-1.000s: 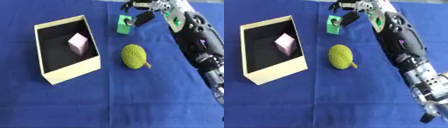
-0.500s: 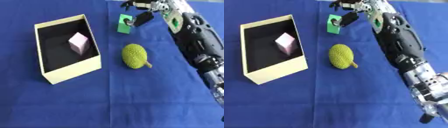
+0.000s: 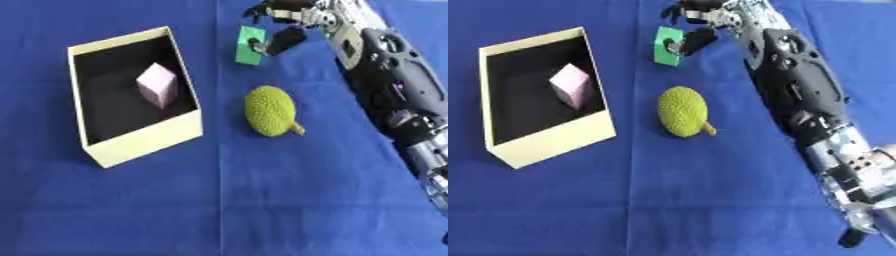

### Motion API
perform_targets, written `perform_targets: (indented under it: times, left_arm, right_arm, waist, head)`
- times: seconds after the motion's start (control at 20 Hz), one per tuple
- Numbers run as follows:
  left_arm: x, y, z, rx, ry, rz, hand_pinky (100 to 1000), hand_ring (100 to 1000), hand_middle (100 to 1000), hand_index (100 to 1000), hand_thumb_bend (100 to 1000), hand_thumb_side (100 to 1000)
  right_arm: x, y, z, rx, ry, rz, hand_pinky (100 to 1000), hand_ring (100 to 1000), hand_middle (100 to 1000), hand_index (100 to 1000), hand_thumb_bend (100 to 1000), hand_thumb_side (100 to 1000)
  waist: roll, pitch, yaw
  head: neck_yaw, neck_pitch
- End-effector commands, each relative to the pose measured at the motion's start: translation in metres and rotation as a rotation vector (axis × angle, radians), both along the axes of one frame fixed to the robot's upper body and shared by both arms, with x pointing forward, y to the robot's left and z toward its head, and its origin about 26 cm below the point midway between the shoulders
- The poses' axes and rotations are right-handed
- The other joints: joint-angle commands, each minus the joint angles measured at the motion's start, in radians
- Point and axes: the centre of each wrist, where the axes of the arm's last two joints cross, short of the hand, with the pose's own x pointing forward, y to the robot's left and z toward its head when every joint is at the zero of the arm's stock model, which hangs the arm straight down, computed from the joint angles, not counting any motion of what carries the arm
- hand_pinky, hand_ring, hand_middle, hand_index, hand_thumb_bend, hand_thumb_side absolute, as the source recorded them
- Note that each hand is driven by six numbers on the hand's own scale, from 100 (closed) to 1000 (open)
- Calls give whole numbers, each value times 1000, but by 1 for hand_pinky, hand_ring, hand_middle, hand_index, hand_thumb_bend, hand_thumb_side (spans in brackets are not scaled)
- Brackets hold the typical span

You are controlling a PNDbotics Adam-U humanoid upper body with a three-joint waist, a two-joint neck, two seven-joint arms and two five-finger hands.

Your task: Pick up objects on the table and place them in the box.

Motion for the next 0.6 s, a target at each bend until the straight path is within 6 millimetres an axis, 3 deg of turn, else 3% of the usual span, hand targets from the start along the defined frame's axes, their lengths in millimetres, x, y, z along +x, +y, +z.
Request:
perform_targets:
  times: [0.05,0.6]
  left_arm:
    - [-4,1,8,8,-28,-3,710,819,754,817,222,626]
    - [-3,0,8,4,-28,-9,710,820,754,818,222,628]
  right_arm:
    - [-1,-4,12,8,-14,0,898,949,819,996,100,764]
    - [1,-8,7,-5,4,-14,897,948,822,1000,123,751]
  waist:
    - [5,-18,1]
    - [6,-15,3]
  head:
    - [3,0]
    - [5,-8]
